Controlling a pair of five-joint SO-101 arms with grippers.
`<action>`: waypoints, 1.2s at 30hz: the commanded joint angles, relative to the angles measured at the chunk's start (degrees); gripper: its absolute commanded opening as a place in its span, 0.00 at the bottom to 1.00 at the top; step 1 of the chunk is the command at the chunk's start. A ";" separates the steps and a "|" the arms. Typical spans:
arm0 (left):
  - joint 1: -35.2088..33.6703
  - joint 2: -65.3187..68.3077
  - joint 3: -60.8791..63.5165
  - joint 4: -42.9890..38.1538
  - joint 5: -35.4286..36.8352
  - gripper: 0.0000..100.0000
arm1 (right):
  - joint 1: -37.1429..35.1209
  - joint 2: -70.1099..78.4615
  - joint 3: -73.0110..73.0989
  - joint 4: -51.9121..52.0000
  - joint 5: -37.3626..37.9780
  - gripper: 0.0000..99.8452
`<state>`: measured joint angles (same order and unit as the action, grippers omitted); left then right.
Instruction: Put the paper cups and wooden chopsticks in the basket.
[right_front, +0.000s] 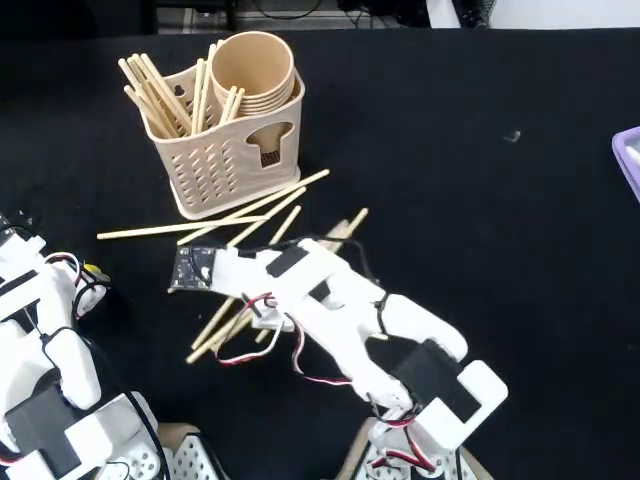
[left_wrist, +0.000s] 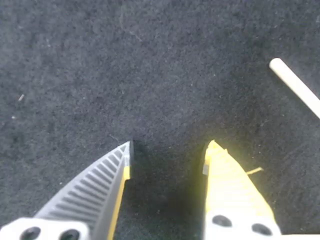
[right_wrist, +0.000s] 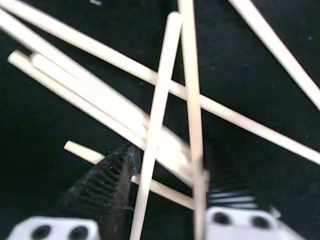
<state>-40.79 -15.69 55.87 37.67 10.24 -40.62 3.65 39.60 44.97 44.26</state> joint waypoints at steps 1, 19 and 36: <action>0.22 0.09 -1.63 -0.88 0.18 0.24 | 0.62 -0.92 -0.13 0.70 -1.23 0.03; 0.22 0.09 -1.71 -0.88 0.18 0.24 | 0.62 -7.96 4.88 -4.75 -5.36 0.03; 0.22 0.09 -1.80 -0.88 0.18 0.24 | 4.66 -34.51 10.51 24.00 4.22 0.40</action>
<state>-40.79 -15.69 55.87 37.67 10.24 -36.84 -24.31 46.37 66.24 45.49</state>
